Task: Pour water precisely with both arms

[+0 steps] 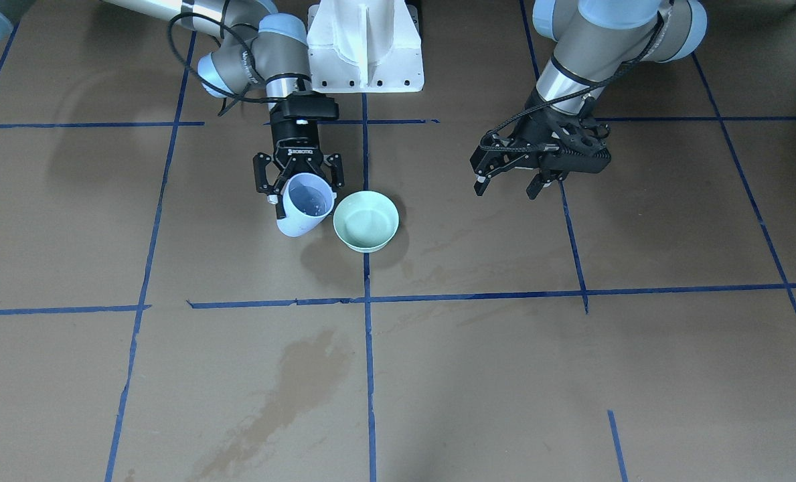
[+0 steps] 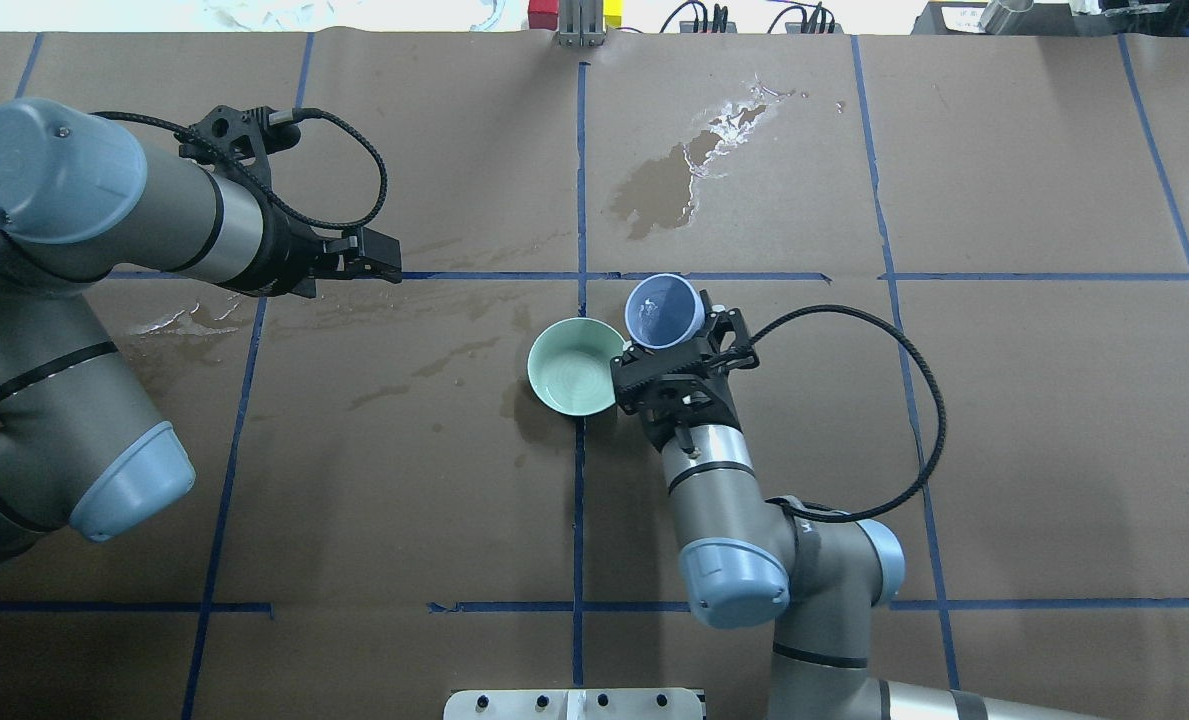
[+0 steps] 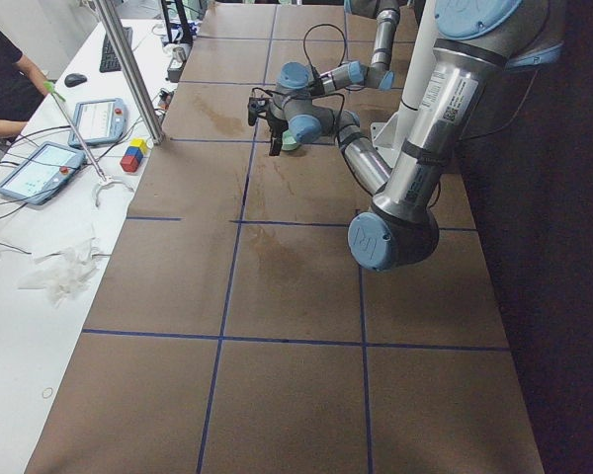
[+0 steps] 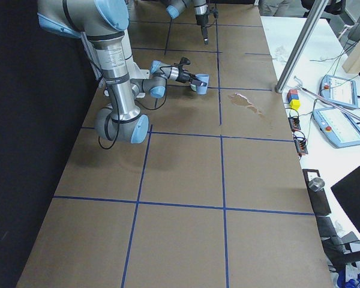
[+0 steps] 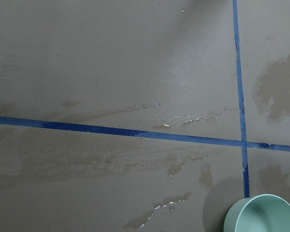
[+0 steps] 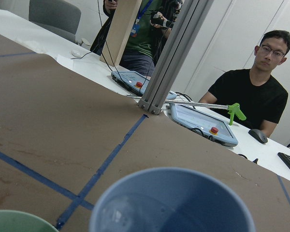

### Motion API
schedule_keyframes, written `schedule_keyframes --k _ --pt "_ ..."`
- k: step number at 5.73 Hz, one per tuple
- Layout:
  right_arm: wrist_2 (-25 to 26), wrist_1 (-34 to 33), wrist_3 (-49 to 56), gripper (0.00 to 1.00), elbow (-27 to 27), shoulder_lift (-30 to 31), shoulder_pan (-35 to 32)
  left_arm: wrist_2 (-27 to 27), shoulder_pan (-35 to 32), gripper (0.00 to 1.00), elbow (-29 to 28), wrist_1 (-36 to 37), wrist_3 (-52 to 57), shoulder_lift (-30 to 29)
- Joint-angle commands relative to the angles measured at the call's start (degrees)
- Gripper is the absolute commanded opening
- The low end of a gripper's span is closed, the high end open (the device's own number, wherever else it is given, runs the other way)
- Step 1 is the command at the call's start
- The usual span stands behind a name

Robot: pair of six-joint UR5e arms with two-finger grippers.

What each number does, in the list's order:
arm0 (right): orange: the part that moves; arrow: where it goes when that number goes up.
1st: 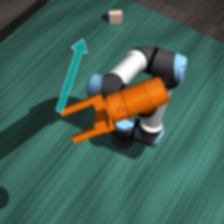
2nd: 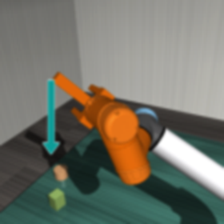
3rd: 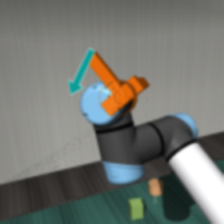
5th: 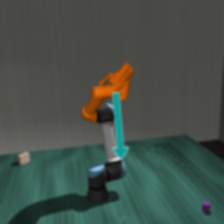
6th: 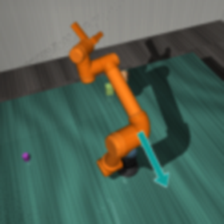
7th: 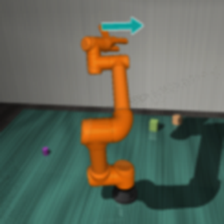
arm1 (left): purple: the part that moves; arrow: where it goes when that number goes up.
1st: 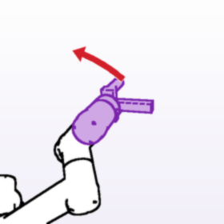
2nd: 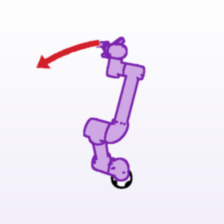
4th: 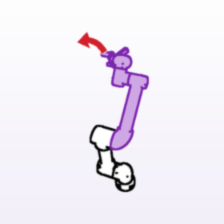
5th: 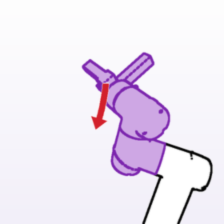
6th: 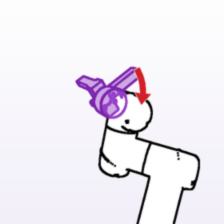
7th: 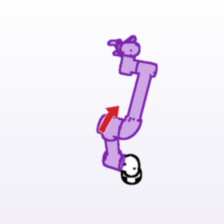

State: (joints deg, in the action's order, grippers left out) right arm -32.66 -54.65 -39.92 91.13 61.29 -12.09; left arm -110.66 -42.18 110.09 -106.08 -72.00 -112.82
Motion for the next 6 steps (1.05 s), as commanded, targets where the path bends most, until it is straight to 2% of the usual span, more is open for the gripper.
schedule_keyframes --k 1,6 --pt "0.05 -10.51 0.10 0.05 0.02 -2.66 0.14 0.00 0.00 0.99 -0.13 0.00 0.02 0.06" --pt "3.47 -12.05 13.18 0.05 -0.25 -2.58 2.07 0.00 0.00 0.99 -0.22 0.00 0.02 0.06"
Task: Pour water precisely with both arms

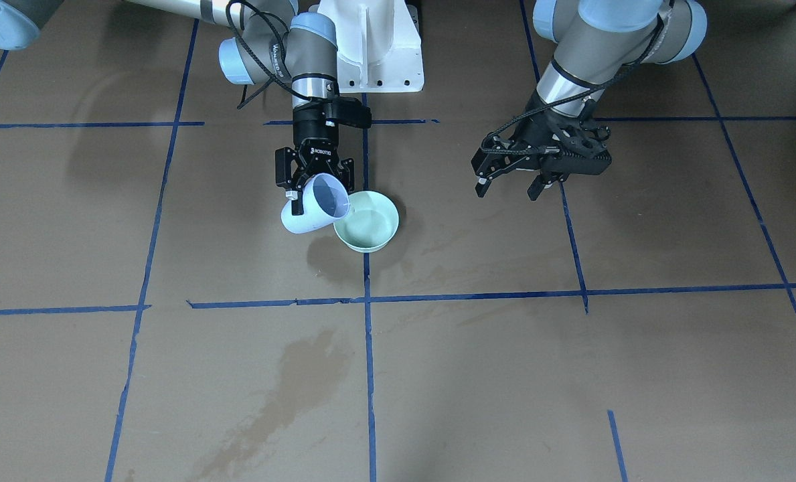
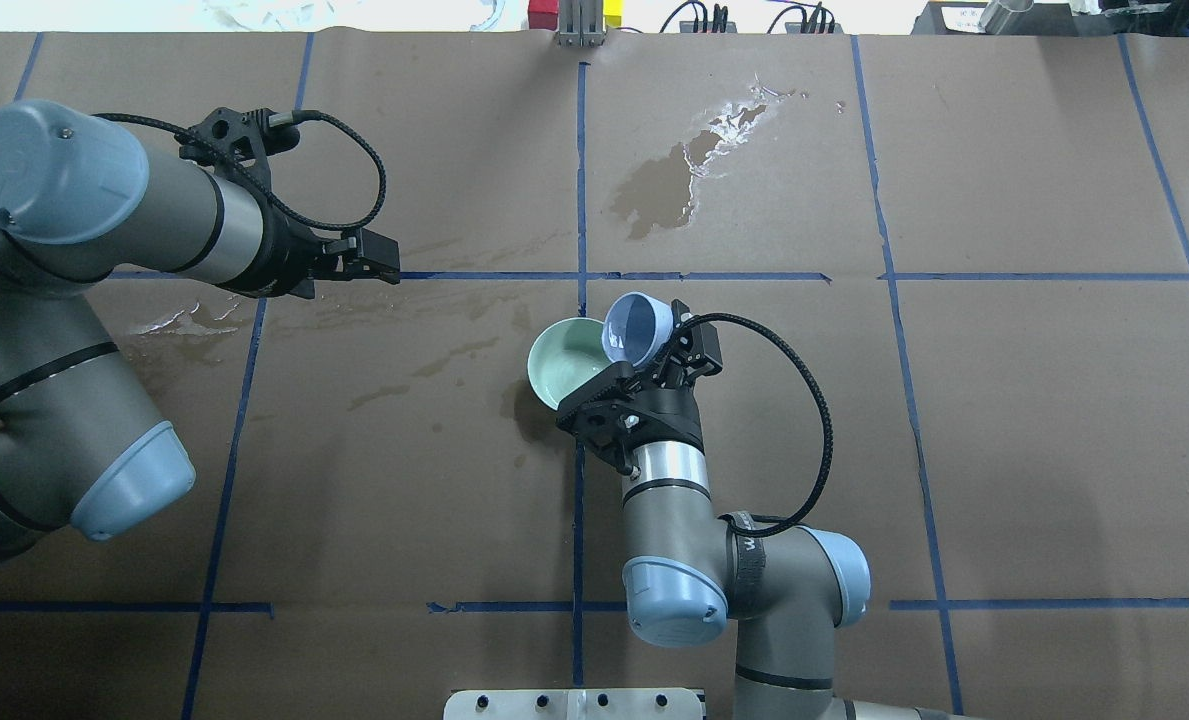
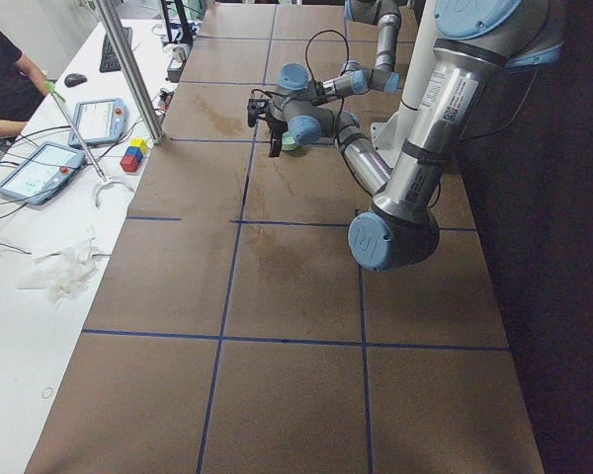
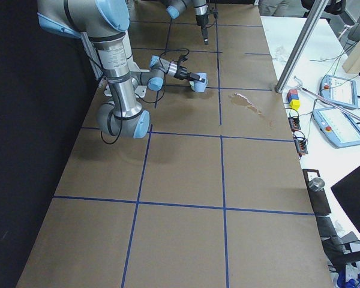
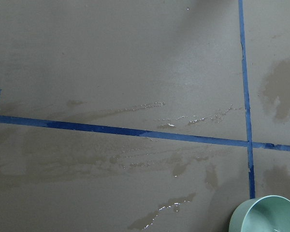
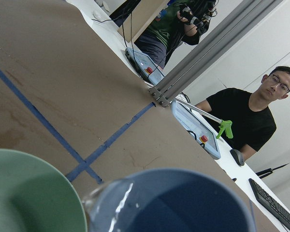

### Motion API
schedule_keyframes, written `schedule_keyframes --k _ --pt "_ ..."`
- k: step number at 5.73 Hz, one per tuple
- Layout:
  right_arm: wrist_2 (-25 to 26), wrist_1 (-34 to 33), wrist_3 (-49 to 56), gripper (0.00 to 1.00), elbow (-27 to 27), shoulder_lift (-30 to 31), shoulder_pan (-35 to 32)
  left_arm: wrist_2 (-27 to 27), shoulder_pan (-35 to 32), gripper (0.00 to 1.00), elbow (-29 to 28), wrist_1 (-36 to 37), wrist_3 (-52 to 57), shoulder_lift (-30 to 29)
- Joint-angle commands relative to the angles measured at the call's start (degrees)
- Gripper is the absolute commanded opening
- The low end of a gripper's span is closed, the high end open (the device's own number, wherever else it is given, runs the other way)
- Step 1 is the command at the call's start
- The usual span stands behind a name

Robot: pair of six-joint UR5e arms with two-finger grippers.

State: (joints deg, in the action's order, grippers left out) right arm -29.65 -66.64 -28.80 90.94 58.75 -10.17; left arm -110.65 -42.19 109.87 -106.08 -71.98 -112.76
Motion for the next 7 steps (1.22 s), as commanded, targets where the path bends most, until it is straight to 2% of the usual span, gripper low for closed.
schedule_keyframes --k 1,7 --pt "0.55 -0.59 4.17 0.05 0.03 0.05 0.15 0.00 0.00 0.99 0.00 0.00 0.00 0.00" --pt "1.61 -0.94 12.44 0.03 -0.06 0.40 0.15 0.00 0.00 1.00 0.09 0.00 0.00 0.00"
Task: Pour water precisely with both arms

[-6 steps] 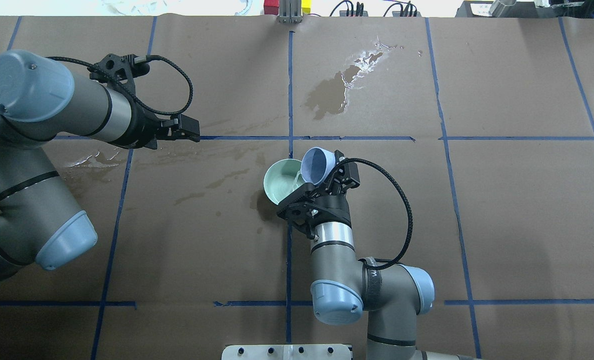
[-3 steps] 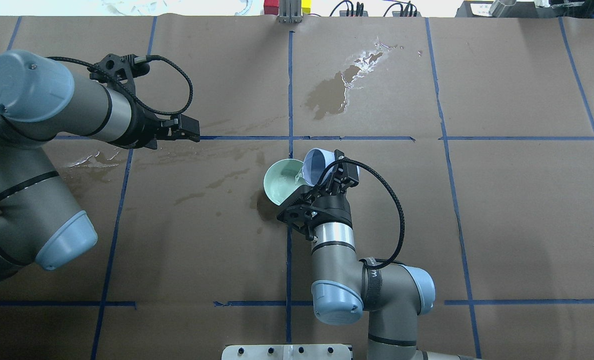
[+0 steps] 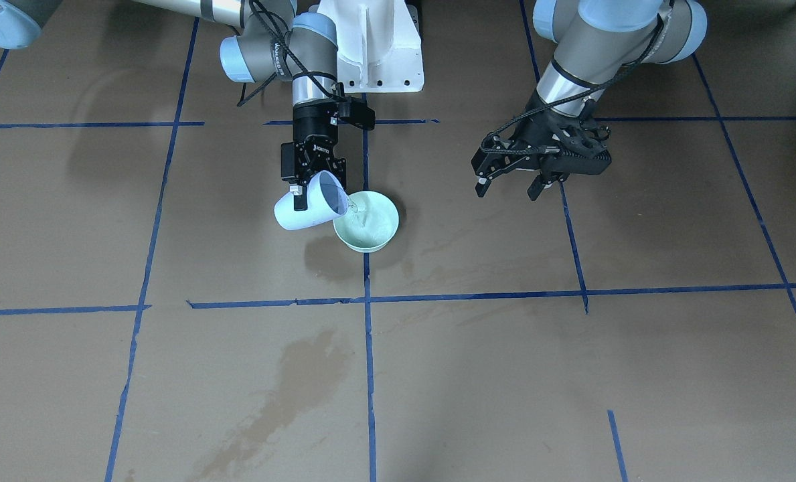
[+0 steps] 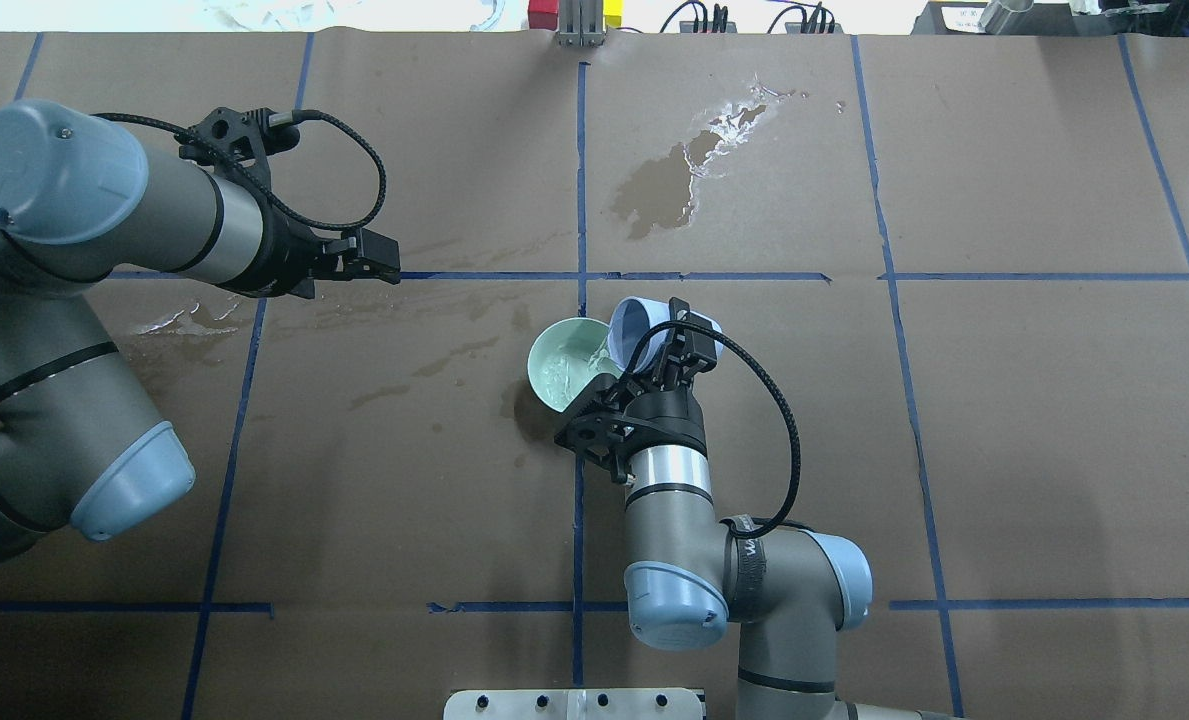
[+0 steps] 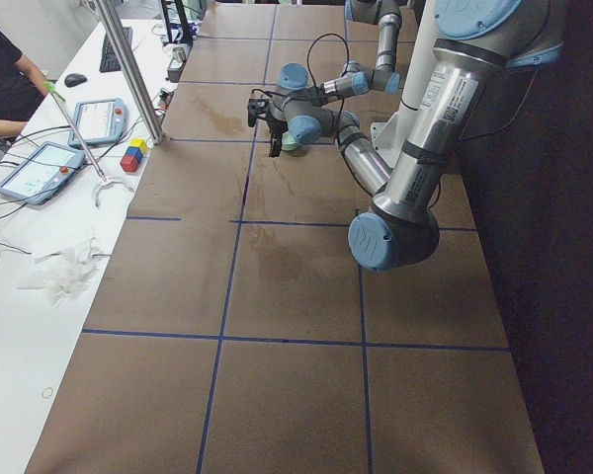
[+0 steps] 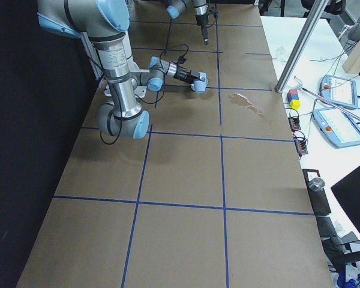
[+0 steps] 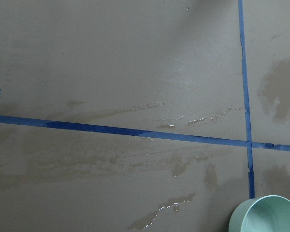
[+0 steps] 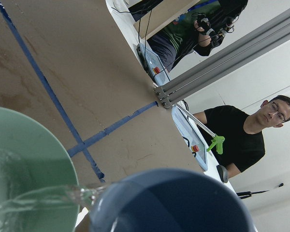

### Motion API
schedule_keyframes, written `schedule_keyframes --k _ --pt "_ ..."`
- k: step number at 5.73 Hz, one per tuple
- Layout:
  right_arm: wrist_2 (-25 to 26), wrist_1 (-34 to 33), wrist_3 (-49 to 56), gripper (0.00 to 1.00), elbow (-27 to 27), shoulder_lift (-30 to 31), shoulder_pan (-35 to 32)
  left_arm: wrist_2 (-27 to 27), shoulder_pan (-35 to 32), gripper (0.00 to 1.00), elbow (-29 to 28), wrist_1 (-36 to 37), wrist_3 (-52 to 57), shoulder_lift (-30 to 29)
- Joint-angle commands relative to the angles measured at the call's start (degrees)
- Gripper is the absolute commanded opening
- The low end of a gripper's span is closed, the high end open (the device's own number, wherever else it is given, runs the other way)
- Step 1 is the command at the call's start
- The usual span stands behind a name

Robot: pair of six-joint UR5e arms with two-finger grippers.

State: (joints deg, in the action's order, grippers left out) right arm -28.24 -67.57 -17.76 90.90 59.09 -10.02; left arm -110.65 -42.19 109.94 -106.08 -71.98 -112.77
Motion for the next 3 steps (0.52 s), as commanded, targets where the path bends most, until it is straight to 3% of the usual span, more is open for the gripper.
schedule_keyframes --k 1,3 --pt "0.73 -0.80 2.55 0.03 -0.02 0.14 0.09 0.09 0.00 1.00 0.10 0.00 0.00 0.00" --pt "1.26 -1.25 5.09 0.03 0.07 0.14 0.09 0.00 0.00 0.99 0.01 0.00 -0.09 0.09"
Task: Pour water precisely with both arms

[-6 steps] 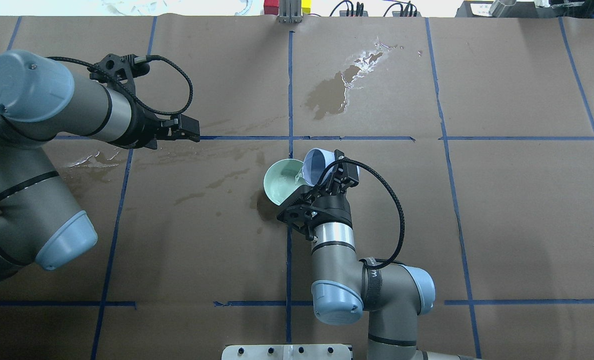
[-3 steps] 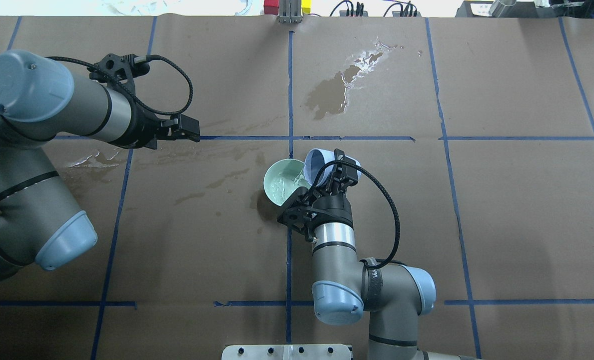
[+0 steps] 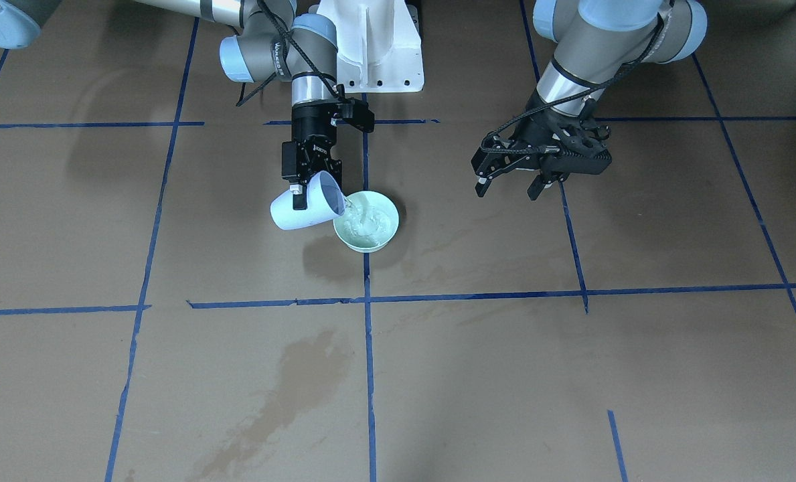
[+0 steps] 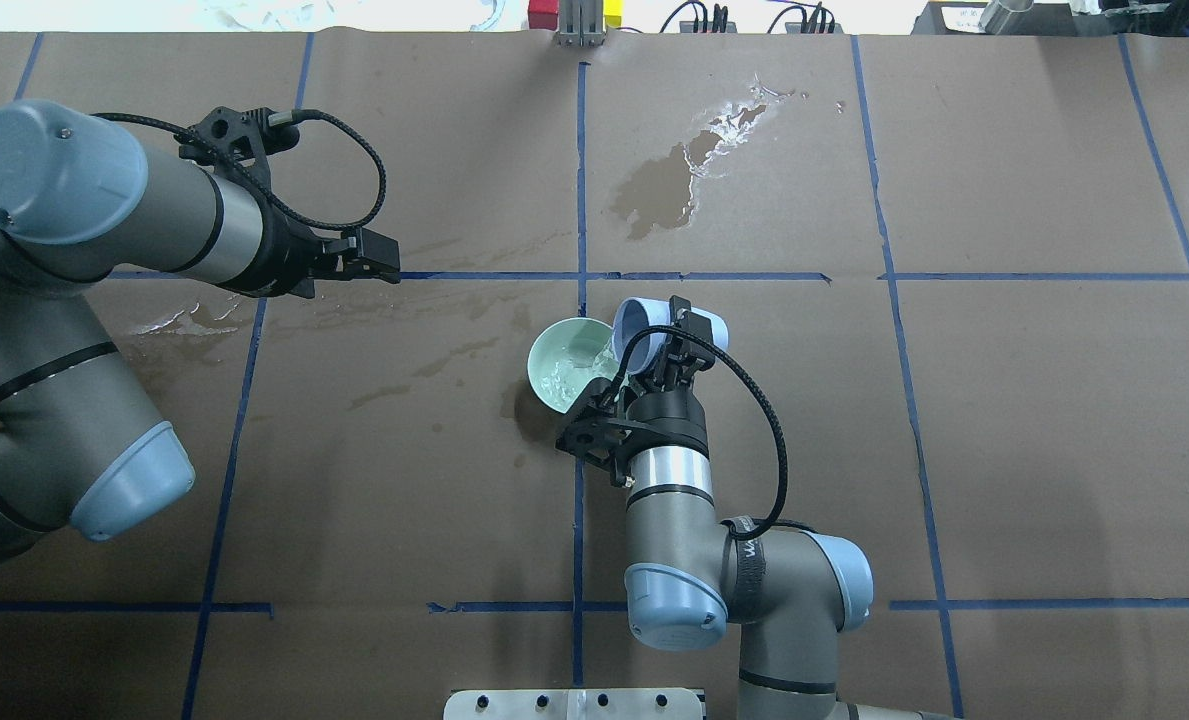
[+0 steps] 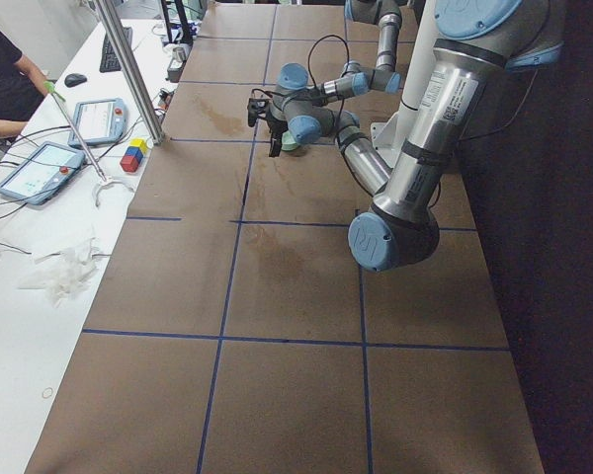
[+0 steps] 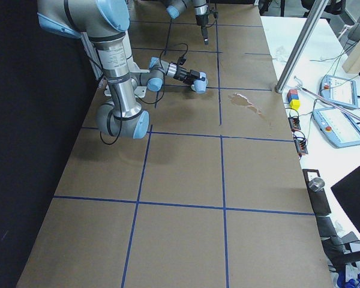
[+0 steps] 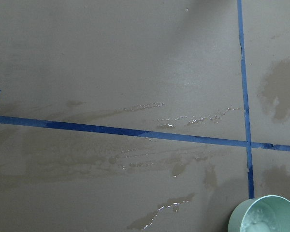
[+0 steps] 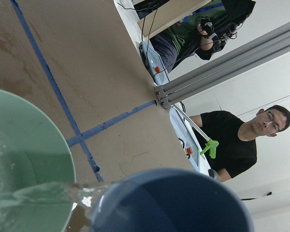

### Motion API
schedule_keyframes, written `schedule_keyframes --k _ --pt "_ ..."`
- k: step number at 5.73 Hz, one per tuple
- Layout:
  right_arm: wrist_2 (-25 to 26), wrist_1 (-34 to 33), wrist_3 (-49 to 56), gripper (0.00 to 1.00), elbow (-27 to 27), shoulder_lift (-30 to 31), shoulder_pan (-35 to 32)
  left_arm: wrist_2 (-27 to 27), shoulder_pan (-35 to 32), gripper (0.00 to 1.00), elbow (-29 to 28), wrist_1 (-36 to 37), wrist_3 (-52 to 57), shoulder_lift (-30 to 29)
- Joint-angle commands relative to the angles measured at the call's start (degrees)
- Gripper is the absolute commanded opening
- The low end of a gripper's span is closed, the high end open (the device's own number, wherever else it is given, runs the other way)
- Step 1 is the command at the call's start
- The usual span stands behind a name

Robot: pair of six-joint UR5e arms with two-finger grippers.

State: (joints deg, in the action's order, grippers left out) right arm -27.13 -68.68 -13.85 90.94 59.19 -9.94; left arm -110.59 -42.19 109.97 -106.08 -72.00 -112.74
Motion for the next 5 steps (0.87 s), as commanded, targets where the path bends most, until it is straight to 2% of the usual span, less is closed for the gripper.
schedule_keyframes --k 1,4,5 --pt "0.15 -0.14 3.28 0.03 0.03 0.05 0.01 -0.06 0.00 0.99 -0.02 0.00 -0.07 0.06" --pt "0.41 1.78 1.30 0.03 0.55 -0.38 0.19 -0.06 0.00 1.00 0.15 0.00 -0.15 0.24" --pt "0.24 7.01 -4.72 0.04 0.29 0.22 0.19 0.03 0.00 1.00 0.42 0.00 -1.55 0.32"
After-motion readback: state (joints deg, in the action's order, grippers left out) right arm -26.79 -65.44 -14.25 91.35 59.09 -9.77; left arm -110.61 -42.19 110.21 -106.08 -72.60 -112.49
